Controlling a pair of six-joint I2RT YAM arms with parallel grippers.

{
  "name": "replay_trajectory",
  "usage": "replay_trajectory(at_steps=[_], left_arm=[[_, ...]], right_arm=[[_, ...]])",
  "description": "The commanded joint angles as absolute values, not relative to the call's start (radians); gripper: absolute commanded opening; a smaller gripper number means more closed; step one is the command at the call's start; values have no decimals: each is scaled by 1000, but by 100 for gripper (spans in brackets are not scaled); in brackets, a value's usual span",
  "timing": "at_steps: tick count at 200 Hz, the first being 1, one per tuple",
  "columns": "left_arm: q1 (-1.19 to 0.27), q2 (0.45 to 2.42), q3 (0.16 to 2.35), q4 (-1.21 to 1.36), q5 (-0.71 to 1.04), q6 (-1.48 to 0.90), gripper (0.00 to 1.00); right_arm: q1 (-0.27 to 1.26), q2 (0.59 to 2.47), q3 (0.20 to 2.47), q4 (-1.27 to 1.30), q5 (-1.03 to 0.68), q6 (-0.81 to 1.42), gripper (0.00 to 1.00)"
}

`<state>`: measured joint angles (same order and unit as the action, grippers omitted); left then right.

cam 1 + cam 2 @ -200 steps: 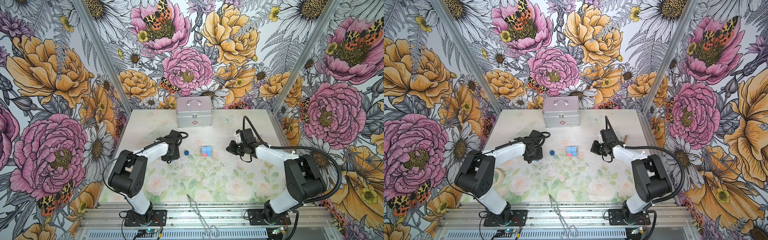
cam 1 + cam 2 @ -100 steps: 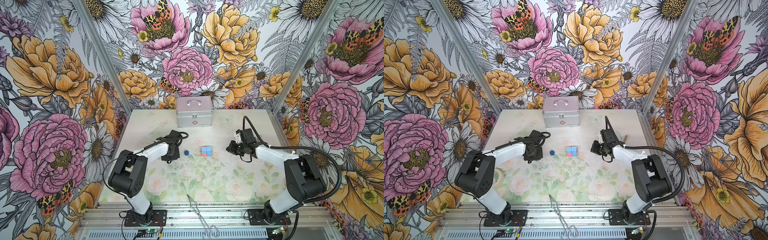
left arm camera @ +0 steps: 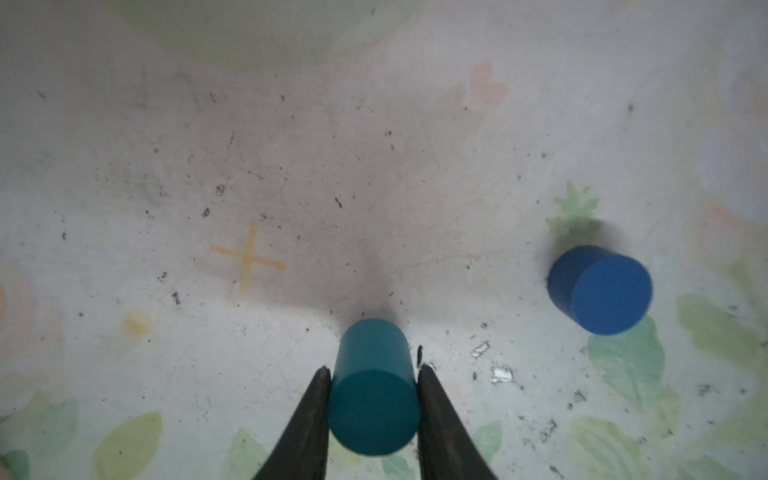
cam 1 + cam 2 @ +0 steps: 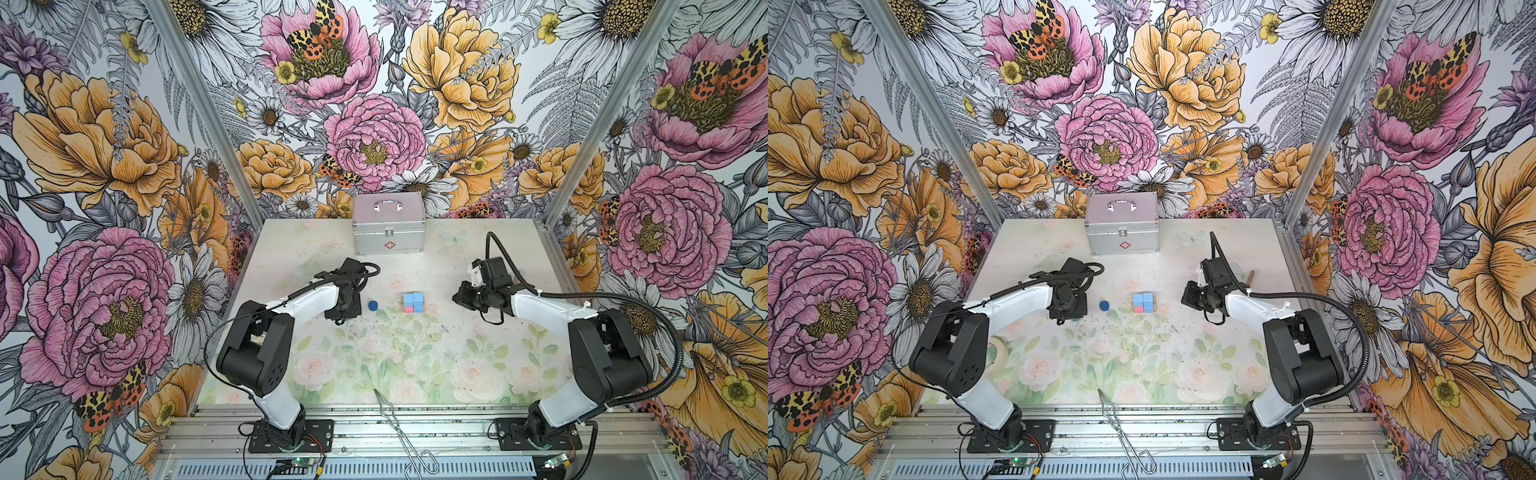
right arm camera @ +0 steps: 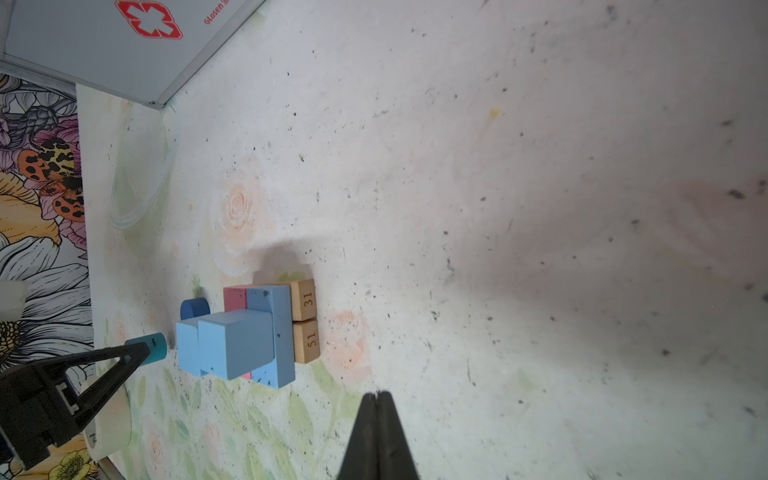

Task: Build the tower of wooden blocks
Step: 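Lift the teal cylinder with the left gripper and carry it over the light-blue cubes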

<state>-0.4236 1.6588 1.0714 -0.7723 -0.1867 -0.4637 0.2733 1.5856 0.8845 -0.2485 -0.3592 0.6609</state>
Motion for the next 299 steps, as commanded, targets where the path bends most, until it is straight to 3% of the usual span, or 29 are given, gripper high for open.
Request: replay_trajectory(at_steps=[1, 81, 193, 299], left_arm=[[-447, 1593, 1143, -830, -194, -425, 4], [-577, 1620, 1391, -957, -202, -366, 2], [-750, 1946, 1814, -1111, -170, -271, 2], [-805, 2068, 1905, -1126, -120, -268, 3]], right_arm=[[268, 1567, 875, -228, -351, 652, 0], [251, 1575, 867, -225, -363, 638, 0], [227, 1602, 820, -168, -403, 638, 0], [213, 1614, 803, -147, -415, 641, 0]])
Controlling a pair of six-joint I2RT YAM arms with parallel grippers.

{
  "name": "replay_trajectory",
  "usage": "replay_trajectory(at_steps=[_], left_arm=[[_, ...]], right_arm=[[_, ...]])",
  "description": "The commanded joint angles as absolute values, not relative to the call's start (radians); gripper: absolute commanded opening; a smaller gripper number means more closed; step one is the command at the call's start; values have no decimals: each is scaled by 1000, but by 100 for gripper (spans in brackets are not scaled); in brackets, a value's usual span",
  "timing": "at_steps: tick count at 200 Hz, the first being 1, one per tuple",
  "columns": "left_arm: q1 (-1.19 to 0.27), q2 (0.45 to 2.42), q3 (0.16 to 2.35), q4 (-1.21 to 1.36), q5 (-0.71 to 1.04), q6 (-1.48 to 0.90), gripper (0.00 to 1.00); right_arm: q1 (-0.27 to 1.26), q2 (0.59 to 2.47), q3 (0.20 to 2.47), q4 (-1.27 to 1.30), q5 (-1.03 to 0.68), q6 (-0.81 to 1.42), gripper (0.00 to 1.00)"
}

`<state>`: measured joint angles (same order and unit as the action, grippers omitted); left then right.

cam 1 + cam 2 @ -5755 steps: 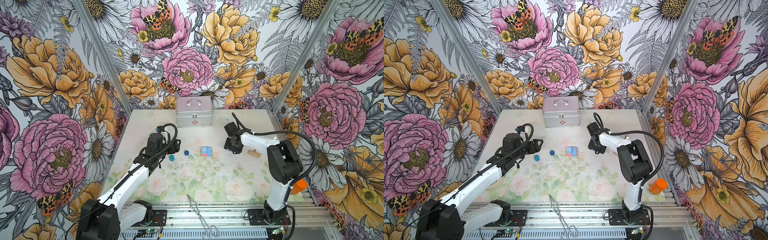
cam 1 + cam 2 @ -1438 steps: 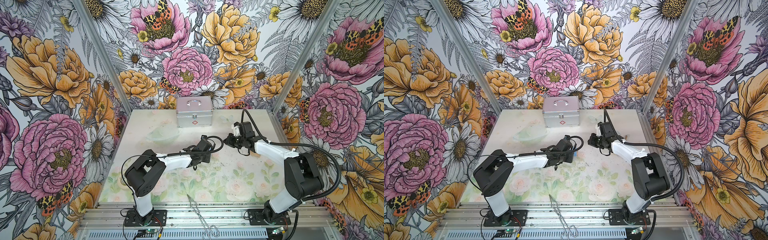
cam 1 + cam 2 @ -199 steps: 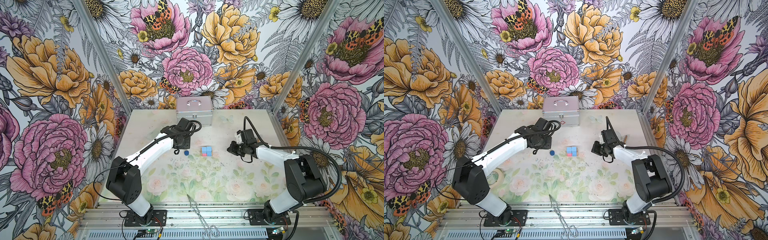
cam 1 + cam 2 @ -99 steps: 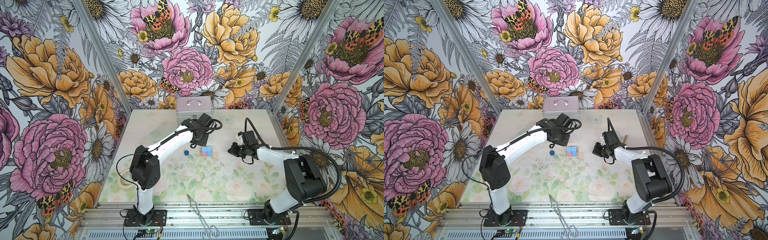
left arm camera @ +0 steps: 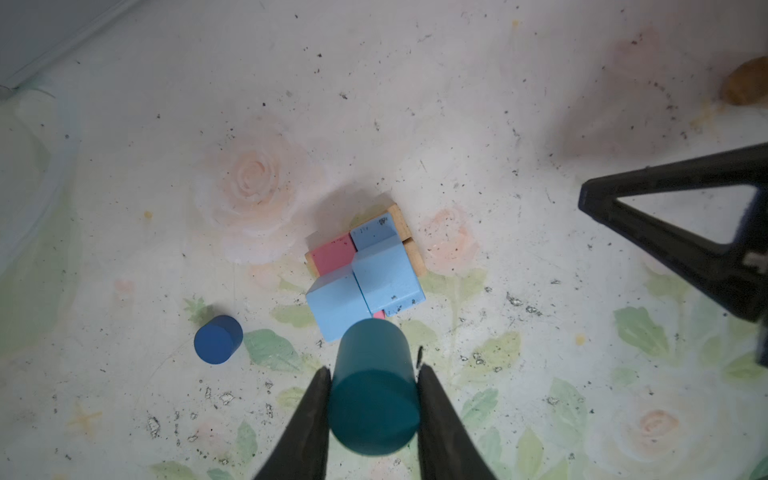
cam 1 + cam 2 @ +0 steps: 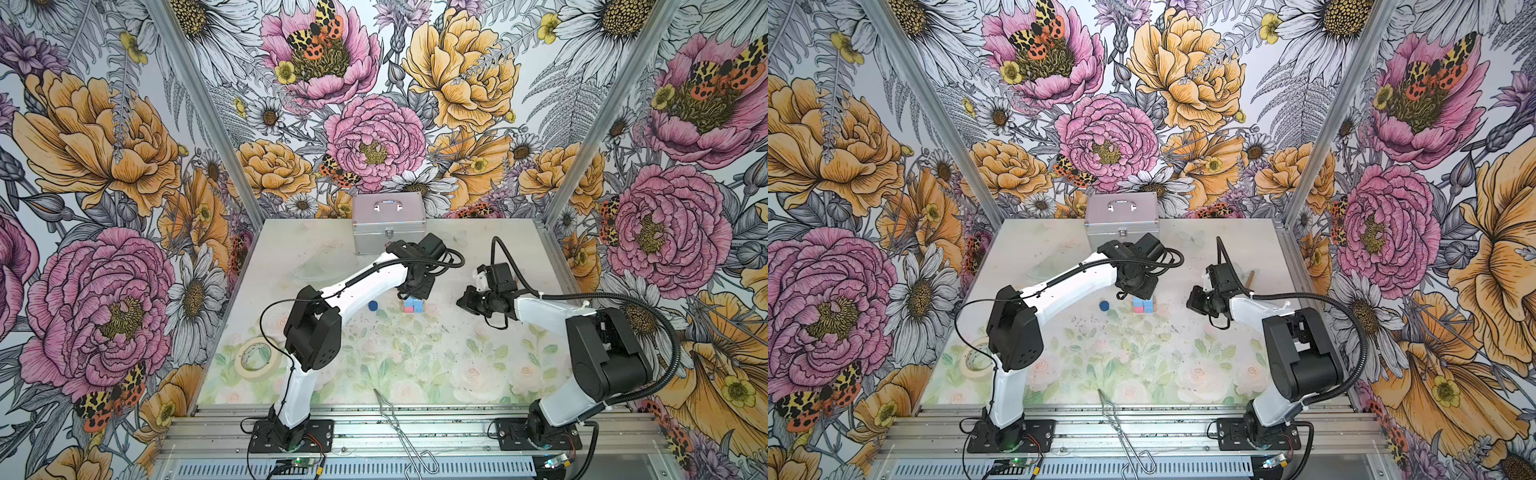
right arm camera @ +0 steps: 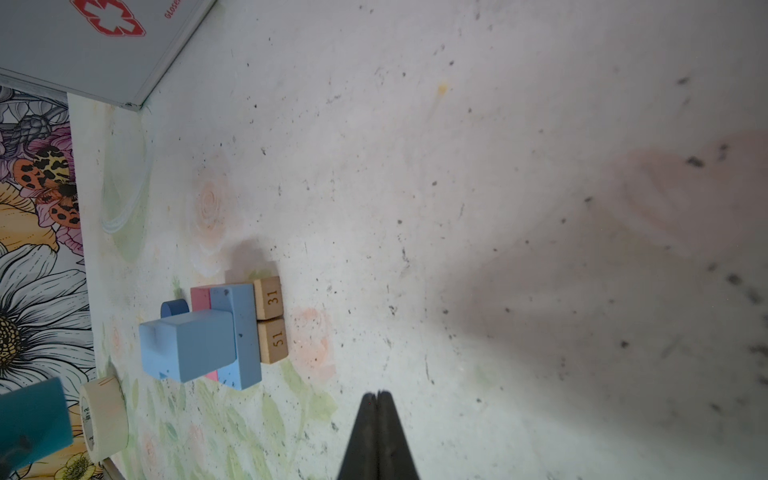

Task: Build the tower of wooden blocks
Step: 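Lift the teal cylinder with the left gripper and carry it over the light-blue cubes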

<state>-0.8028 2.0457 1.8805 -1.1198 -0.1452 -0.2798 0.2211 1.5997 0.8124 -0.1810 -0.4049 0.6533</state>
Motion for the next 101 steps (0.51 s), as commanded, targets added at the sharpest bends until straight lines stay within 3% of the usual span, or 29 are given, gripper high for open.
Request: replay_trajectory(at_steps=[1, 101], left_arm=[[-805, 2068, 1905, -1126, -120, -268, 3], [-806, 2110, 1918, -1129, -138, -278, 6]], right_arm=[[213, 1615, 802, -147, -415, 640, 0], [211, 1625, 792, -126, -426, 649, 0]])
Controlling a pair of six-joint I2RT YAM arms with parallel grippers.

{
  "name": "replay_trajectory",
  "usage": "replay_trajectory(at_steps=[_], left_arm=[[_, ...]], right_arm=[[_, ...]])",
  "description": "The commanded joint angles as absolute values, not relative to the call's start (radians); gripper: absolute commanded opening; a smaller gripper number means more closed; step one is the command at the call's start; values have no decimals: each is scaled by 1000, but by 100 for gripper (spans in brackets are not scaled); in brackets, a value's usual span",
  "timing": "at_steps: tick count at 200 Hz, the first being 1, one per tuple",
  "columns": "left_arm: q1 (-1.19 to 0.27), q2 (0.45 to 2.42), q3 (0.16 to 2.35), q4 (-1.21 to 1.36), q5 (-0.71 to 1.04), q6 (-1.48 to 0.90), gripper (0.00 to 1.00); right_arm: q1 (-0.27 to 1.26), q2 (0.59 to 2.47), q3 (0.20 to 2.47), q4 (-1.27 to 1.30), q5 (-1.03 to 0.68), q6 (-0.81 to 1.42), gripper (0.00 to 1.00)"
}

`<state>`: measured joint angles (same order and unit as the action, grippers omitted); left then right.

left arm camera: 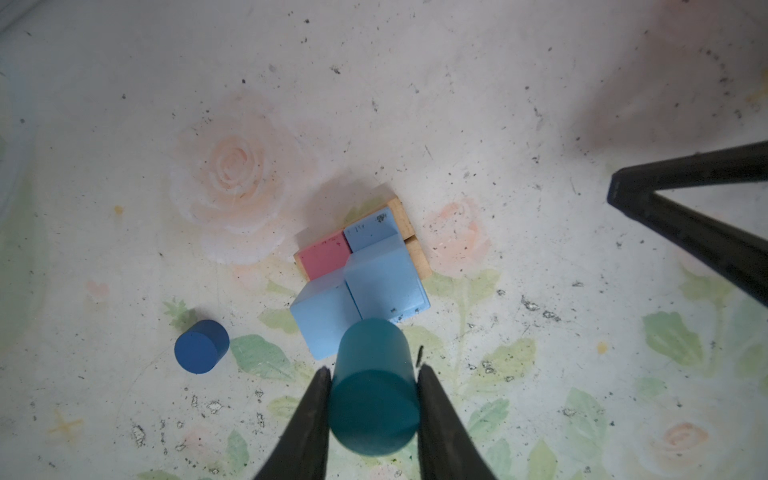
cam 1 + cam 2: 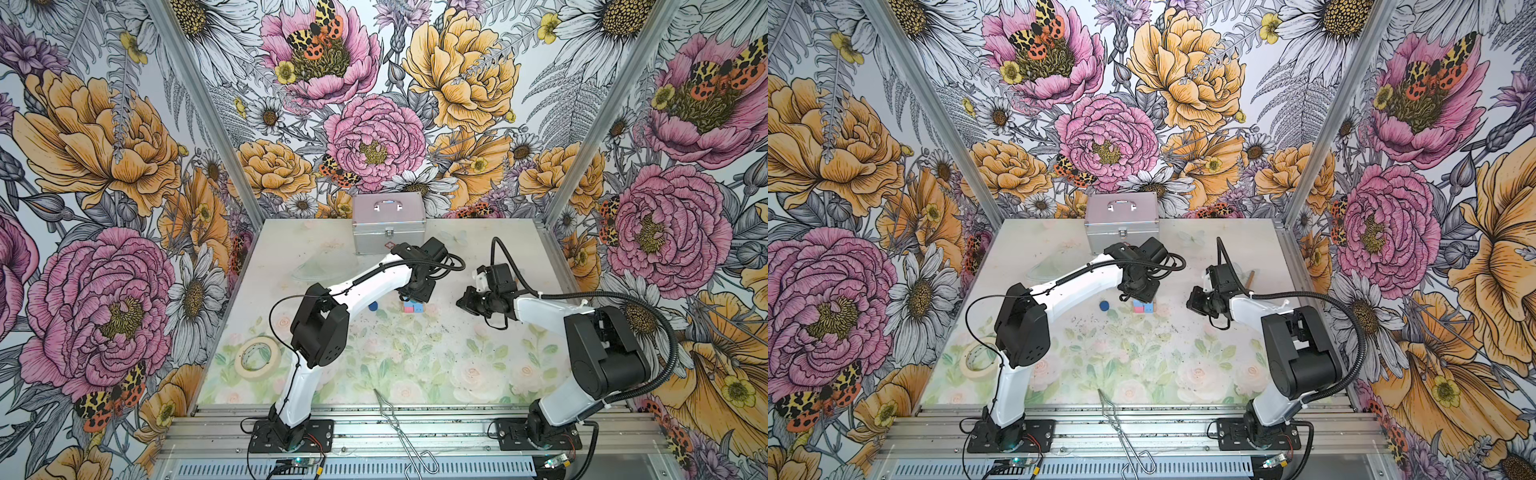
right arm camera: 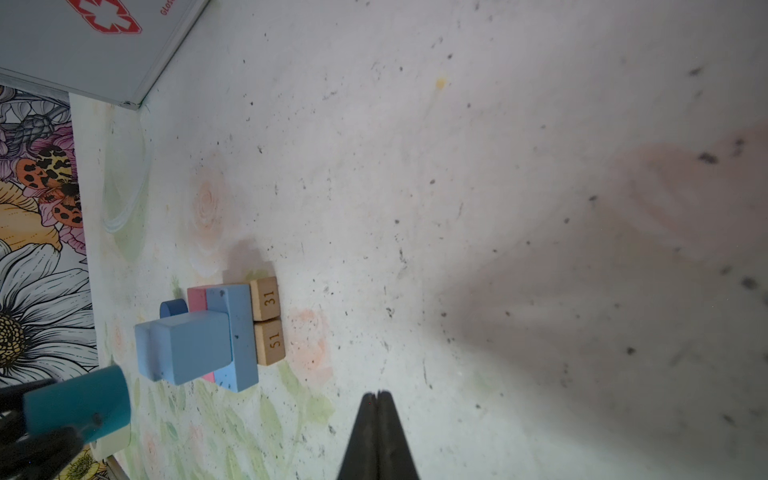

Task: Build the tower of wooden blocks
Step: 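Lift the teal cylinder with the left gripper and carry it over the light-blue cubes, then lower the teal cylinder onto the light-blue cubes and open the left gripper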

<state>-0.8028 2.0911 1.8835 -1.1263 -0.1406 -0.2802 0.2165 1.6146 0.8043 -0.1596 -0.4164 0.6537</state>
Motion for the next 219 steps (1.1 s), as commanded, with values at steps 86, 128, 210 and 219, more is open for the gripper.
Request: replay_trajectory(at_steps=[86, 128, 210, 219], left_arm=[[-792, 2121, 1924, -1128, -143, -284, 6], [-786, 2125, 1926, -1128, -146, -288, 6], [-777, 2143, 1936, -1129, -144, -288, 7], [-776, 2143, 1937, -1129, -145, -288, 7]], right_arm=[[209, 1628, 790, -123, -430, 652, 0], [210, 1635, 792, -120, -432, 655, 0], [210, 1639, 792, -115, -436, 660, 0], [210, 1640, 793, -115, -436, 660, 0]])
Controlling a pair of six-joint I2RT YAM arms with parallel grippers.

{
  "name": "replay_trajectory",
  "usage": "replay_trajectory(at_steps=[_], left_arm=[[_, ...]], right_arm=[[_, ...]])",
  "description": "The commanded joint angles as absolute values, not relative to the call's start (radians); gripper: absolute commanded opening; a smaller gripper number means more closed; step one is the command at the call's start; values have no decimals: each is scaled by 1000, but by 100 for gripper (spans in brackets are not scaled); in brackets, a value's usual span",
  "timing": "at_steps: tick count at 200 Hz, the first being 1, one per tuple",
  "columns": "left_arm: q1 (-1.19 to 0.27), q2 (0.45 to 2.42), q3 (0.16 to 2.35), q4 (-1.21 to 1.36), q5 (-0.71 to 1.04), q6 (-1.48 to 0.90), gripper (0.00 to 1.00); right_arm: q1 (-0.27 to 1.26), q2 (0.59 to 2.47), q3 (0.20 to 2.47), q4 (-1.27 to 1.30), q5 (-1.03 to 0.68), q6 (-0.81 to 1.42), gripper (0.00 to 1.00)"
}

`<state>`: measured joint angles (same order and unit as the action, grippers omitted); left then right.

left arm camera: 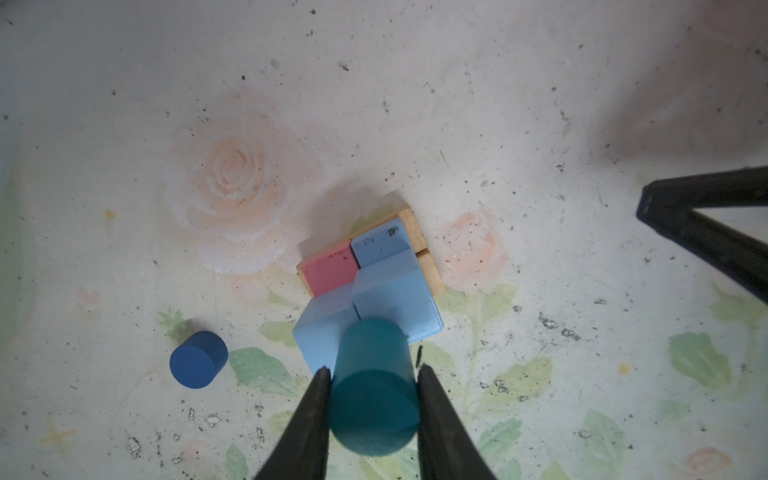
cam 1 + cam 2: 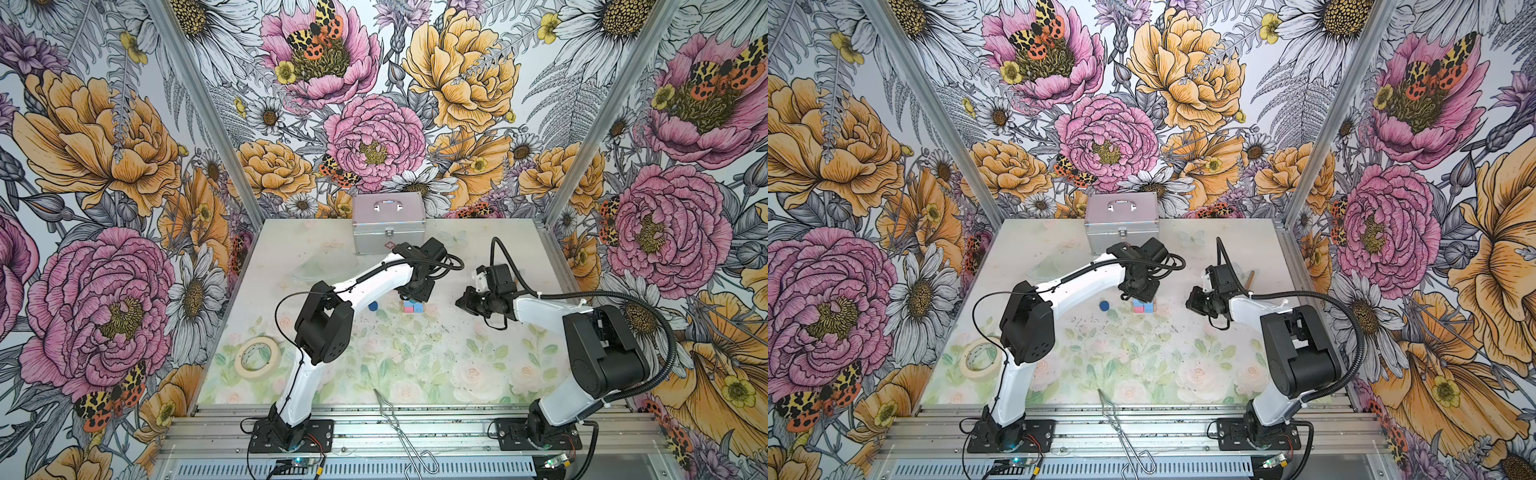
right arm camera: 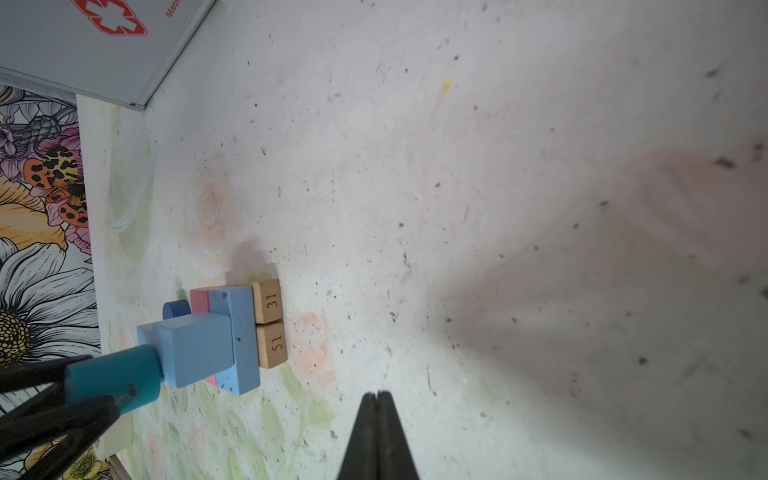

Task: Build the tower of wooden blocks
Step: 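Lower the teal cylinder onto the light-blue cubes and open the left gripper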

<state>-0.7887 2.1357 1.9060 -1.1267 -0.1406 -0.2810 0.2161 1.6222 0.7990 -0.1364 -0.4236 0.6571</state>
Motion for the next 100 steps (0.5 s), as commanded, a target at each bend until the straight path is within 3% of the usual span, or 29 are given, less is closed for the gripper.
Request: replay_trajectory(at_steps=[1, 100], left_arm=[[-776, 2143, 1937, -1128, -145, -288, 7], [-770, 2152, 1940, -1127, -144, -289, 7]], right_arm=[[210, 1640, 792, -114, -436, 660, 0], [210, 1652, 793, -104, -446, 668, 0]])
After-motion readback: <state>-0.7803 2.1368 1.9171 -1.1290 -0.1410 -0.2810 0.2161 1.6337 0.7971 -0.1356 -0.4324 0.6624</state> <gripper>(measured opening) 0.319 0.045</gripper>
